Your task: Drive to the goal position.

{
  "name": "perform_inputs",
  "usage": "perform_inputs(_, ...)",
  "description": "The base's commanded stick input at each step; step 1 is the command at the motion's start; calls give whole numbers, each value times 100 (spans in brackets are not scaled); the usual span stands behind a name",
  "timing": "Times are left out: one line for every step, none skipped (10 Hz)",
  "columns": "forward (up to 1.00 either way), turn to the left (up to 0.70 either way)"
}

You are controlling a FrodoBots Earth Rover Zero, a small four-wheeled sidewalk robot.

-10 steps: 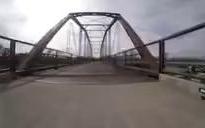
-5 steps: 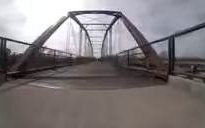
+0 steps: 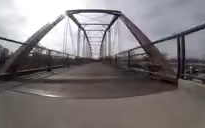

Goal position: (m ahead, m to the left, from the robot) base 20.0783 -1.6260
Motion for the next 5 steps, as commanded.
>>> perform_inputs(100,0)
perform_inputs(100,0)
perform_inputs(100,0)
perform_inputs(100,0)
perform_inputs(100,0)
